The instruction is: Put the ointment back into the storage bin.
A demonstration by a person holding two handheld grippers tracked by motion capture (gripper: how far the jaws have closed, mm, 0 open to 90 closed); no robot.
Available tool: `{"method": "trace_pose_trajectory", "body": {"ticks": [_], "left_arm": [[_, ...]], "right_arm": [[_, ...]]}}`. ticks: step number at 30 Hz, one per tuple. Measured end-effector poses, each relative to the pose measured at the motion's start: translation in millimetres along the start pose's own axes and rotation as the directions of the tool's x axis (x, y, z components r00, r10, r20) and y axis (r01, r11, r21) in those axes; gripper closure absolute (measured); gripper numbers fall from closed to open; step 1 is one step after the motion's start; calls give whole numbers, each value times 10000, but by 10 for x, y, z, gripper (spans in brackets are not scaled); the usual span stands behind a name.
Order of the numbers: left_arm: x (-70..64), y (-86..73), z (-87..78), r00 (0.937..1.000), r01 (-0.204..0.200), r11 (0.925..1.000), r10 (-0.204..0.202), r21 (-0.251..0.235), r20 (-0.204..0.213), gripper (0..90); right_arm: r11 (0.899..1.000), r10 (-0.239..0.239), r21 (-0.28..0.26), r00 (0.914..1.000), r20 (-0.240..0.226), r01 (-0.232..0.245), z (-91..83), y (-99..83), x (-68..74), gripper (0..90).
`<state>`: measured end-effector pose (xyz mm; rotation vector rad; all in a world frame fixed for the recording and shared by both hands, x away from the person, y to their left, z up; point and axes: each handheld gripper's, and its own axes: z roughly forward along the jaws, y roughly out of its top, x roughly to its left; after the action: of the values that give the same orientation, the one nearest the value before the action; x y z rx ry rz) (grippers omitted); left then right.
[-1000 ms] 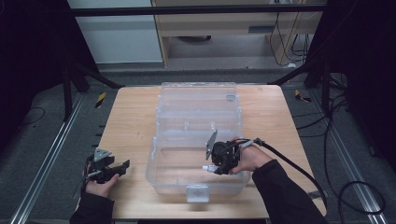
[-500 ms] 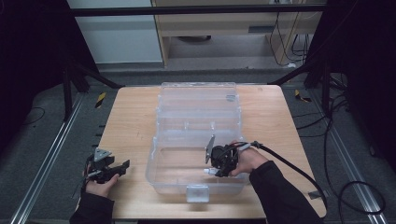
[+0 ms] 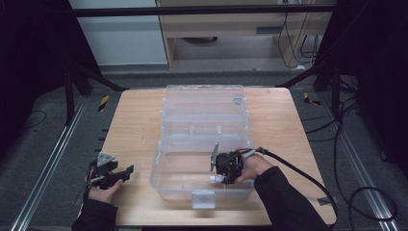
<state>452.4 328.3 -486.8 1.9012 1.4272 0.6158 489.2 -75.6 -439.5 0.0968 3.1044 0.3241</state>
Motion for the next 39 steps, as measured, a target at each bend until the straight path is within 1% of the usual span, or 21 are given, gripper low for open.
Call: {"method": "trace_pose_trajectory", "body": {"ticks": [6, 10, 11, 14, 17, 19, 22, 23, 25, 26, 28, 30, 31, 32, 33, 34, 35, 36, 37, 38, 39], "left_arm": [[1, -1, 1, 10000, -8, 10000, 8, 11, 10, 313], [-1, -1, 1, 10000, -7, 10000, 7, 11, 19, 313], [-2, -1, 2, 10000, -14, 10000, 14, 25, 20, 313], [-2, -1, 2, 10000, -17, 10000, 17, 21, 25, 313], [-2, -1, 4, 10000, -19, 10000, 19, 28, 29, 313], [-2, -1, 5, 10000, -23, 10000, 23, 32, 27, 313], [-2, -1, 4, 10000, -19, 10000, 19, 31, 34, 313], [-2, -1, 5, 10000, -18, 10000, 18, 30, 25, 313], [-1, -1, 4, 10000, -12, 10000, 12, 28, 33, 313], [-1, -1, 4, 10000, -13, 10000, 13, 27, 33, 313], [-1, -1, 3, 10000, -11, 10000, 10, 17, 29, 313], [0, -1, 3, 10000, -6, 10000, 6, 13, 27, 313], [0, -1, 1, 10000, 4, 10000, -5, 12, 27, 313], [1, 0, -1, 10000, 4, 10000, -4, 8, 18, 313], [1, 0, -1, 10000, 4, 10000, -4, 8, 18, 313], [1, 0, -2, 10000, 13, 10000, -13, 4, 17, 313], [1, 0, -2, 10000, 13, 10000, -13, 4, 17, 313], [1, 0, -3, 10000, 17, 10000, -17, 4, 19, 313], [1, 0, -3, 10000, 20, 10000, -20, 3, 25, 314], [1, 0, -3, 10000, 20, 10000, -20, 3, 25, 313], [2, -1, -2, 10000, 18, 10000, -18, 12, 20, 313]], "right_arm": [[9999, 45, 148, 10000, -11, -45, 52, 9, 3, 693], [9996, -196, 195, 9998, -57, 197, 87, 9, -9, 691], [9996, -61, 291, 10000, -60, 63, 90, 15, 1, 691], [9993, -186, 326, 9998, -48, 187, 95, 10, -12, 691], [9989, -145, 437, 9999, -44, 146, 100, 6, -9, 693], [9983, 74, 580, 9999, -107, -67, 89, 6, -2, 685], [9984, 109, 558, 9999, -12, -108, 68, -2, -3, 679], [9991, -84, 420, 10000, 30, 82, 58, -9, -13, 676], [9993, 171, 325, 9998, 88, -173, -2, -7, -2, 664], [9999, 79, 126, 9999, 129, -81, -48, -16, -12, 661], [9993, 319, -194, 9991, 296, -313, -183, -39, 2, 635], [9985, 449, -323, 9982, 404, -436, -240, -51, 10, 626], [9948, 746, -742, 9953, 611, -700, -354, -85, 19, 609], [9915, 959, -934, 9935, 610, -900, -413, -105, 23, 597], [9915, 959, -934, 9935, 610, -900, -413, -105, 23, 597], [9786, 1552, -1466, 9859, 627, -1447, -531, -144, 34, 585], [9786, 1552, -1466, 9859, 627, -1447, -531, -144, 34, 585], [9649, 1844, -2056, 9789, 877, -1634, -638, -204, 42, 552], [9532, 2151, -2374, 9718, 963, -1875, -690, -236, 55, 545], [9532, 2151, -2374, 9718, 963, -1875, -690, -236, 55, 545], [9273, 2574, -3088, 9594, 1153, -2117, -775, -317, 72, 496]]}}
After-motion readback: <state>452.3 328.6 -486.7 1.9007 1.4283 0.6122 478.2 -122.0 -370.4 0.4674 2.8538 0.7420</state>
